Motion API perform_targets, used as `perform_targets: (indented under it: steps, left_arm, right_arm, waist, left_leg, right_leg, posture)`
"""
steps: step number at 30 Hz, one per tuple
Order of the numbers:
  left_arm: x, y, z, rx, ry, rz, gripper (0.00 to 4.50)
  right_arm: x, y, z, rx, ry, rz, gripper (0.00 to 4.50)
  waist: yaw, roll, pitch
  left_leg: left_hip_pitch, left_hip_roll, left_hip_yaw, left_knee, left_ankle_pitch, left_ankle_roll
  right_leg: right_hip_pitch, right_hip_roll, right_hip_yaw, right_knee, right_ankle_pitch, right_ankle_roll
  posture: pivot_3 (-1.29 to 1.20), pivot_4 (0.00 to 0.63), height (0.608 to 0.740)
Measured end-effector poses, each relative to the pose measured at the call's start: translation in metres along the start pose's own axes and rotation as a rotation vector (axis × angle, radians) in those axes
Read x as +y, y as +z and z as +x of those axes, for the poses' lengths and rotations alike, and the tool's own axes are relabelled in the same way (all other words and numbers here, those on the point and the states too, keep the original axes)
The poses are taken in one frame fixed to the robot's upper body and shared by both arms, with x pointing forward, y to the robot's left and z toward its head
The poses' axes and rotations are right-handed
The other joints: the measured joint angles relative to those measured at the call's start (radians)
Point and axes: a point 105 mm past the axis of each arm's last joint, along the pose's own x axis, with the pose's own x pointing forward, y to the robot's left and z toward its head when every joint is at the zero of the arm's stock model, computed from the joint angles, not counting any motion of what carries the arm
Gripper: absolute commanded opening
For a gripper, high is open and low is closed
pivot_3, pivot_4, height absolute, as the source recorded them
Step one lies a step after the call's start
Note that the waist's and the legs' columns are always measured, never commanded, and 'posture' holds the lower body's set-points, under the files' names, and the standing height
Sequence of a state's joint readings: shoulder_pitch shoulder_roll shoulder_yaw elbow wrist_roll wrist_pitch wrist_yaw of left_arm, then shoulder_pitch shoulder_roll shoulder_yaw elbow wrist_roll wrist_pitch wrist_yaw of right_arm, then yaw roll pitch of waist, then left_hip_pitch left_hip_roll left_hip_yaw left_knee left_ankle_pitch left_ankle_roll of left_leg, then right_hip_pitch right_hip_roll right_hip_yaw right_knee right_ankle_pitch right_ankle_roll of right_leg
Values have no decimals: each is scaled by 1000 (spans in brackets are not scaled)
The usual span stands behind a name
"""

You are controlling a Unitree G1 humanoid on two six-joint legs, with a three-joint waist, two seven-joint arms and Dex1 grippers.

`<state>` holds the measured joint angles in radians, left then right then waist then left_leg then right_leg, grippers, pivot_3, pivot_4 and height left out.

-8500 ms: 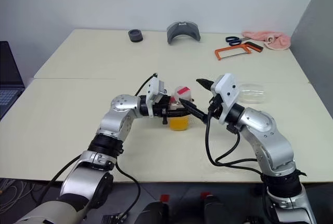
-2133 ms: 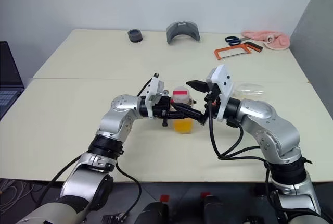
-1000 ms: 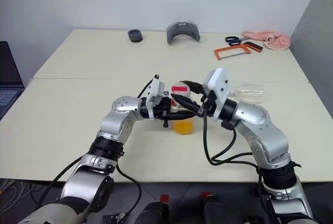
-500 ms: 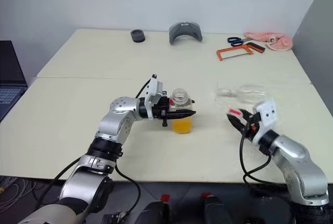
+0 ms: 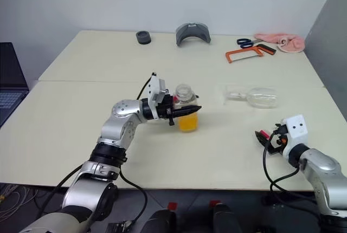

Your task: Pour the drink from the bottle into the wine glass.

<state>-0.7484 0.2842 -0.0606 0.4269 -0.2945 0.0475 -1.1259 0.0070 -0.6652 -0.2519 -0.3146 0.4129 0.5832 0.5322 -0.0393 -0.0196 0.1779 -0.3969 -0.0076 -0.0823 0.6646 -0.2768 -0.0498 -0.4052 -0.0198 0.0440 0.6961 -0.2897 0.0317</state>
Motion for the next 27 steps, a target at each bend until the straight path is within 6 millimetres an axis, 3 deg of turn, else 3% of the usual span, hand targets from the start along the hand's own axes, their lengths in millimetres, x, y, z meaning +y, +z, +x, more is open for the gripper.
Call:
perform_targets:
  steps: [2, 7, 14, 20, 27]
  left_arm:
    - [15, 3, -9, 2, 113, 41, 1590]
    - [52, 9, -36, 6, 403, 101, 1590]
    - [95, -2, -97, 58, 800, 100, 1590]
    - [108, -9, -132, 60, 970, 57, 1590]
    - [111, -24, -148, 48, 1039, -24, 1590]
  right_arm:
    - [19, 19, 2, -59, 101, -44, 4500]
    - [80, 83, 30, -252, 334, -153, 4500]
    - [166, 127, 71, -342, 599, -153, 4500]
    - [189, 140, 100, -331, 615, -156, 4500]
    - [214, 146, 115, -321, 669, -183, 4500]
  waist:
    - [-6, 0, 0]
    - [-16, 0, 0]
    - [-15, 0, 0]
    - [-1, -1, 0]
    - [-3, -1, -1]
  left_leg:
    - [1, 0, 0, 0, 0, 0]
    - [2, 1, -1, 0, 0, 0]
    - [0, 1, -7, 1, 1, -1]
    - [-2, 0, -10, 1, 2, -4]
    - [-2, 0, -10, 1, 3, -5]
  right_leg:
    - [0, 1, 0, 0, 0, 0]
    - [0, 2, -1, 1, 0, 0]
    - [-1, -2, -2, 1, 0, 0]
    - [-1, -4, -4, 0, 0, 0]
    - [-2, -3, -4, 1, 0, 0]
  posture:
    - [0, 150, 740]
    - [0, 150, 740]
    - [0, 150, 740]
    - [0, 150, 740]
    - [0, 150, 740]
